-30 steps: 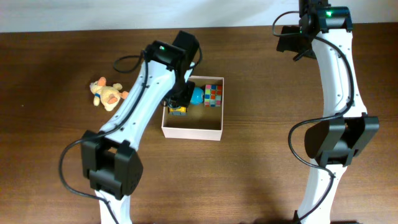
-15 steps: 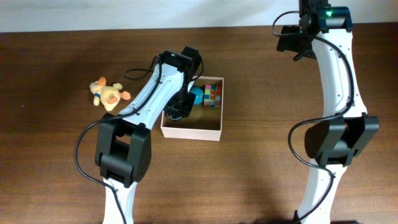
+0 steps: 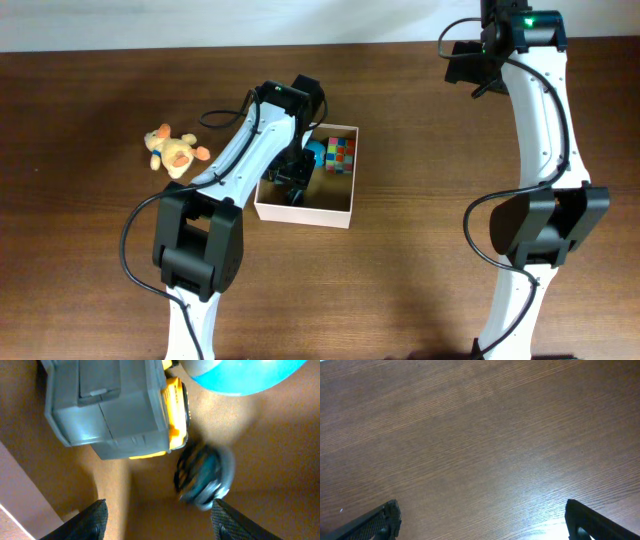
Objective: Pack container
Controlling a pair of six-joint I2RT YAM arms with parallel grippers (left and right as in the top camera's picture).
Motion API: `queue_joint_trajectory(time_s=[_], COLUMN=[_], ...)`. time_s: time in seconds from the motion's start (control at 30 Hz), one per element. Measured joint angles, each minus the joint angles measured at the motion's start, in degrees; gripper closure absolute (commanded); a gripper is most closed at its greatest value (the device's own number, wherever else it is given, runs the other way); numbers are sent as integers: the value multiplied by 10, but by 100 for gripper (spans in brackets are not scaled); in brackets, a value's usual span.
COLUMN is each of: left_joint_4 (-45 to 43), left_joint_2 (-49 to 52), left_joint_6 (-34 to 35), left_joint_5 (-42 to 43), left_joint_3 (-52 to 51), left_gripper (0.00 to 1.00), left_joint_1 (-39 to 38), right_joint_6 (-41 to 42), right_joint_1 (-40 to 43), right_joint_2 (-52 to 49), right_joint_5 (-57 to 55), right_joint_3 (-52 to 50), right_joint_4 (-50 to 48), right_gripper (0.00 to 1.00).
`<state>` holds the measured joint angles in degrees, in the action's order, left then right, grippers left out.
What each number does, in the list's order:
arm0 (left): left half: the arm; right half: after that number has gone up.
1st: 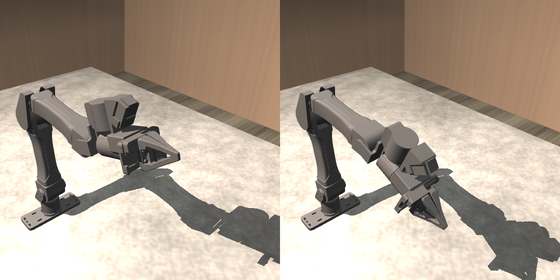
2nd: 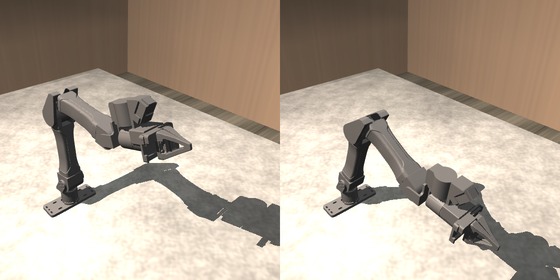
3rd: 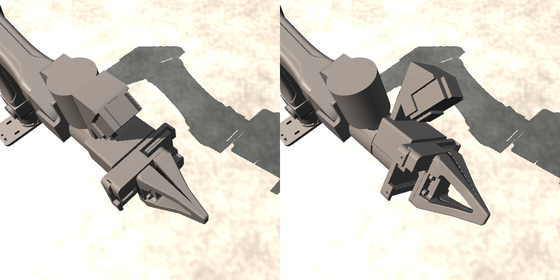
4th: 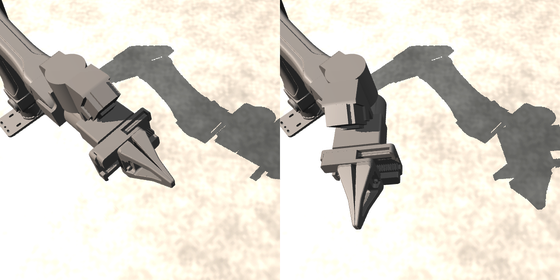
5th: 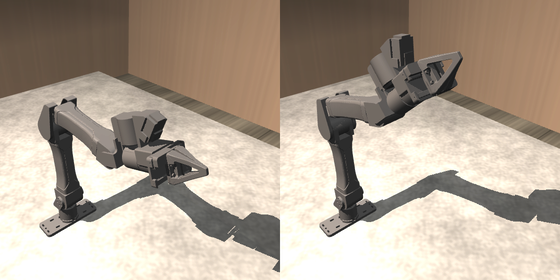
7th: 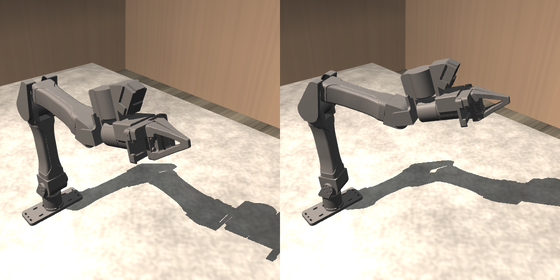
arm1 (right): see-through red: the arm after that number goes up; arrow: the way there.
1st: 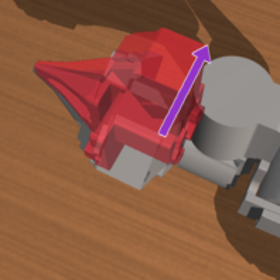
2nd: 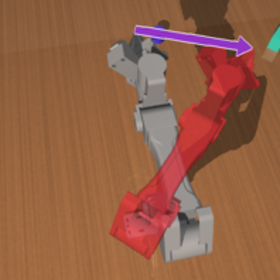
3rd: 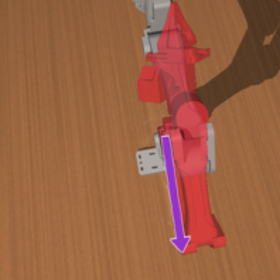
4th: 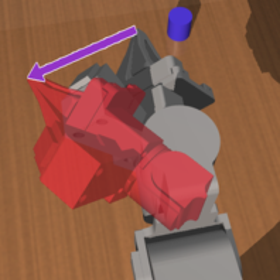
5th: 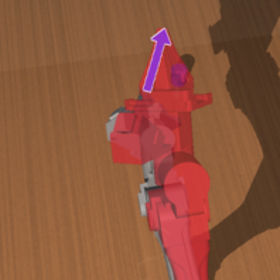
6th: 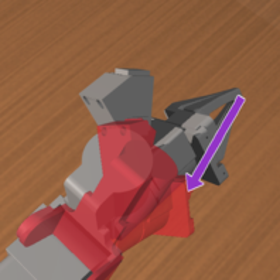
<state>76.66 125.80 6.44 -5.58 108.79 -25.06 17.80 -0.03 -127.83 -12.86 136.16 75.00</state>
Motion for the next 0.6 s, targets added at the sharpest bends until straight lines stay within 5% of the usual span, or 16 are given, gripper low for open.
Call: queue_joint_trajectory(time_s=[0.27,0.6], left_joint_4=[-33,4], left_joint_2=[3,3], left_joint_6=[0,-13], left_joint_5=[-3,-46], left_joint_3=[36,260], left_gripper=[32,32], left_joint_1=[0,14], right_joint_6=[0,0], right_joint_1=[0,0], right_joint_2=[0,0], right_joint_5=[0,0], right_joint_3=[0,0], right_joint_4=[0,0], right_gripper=[1,1])
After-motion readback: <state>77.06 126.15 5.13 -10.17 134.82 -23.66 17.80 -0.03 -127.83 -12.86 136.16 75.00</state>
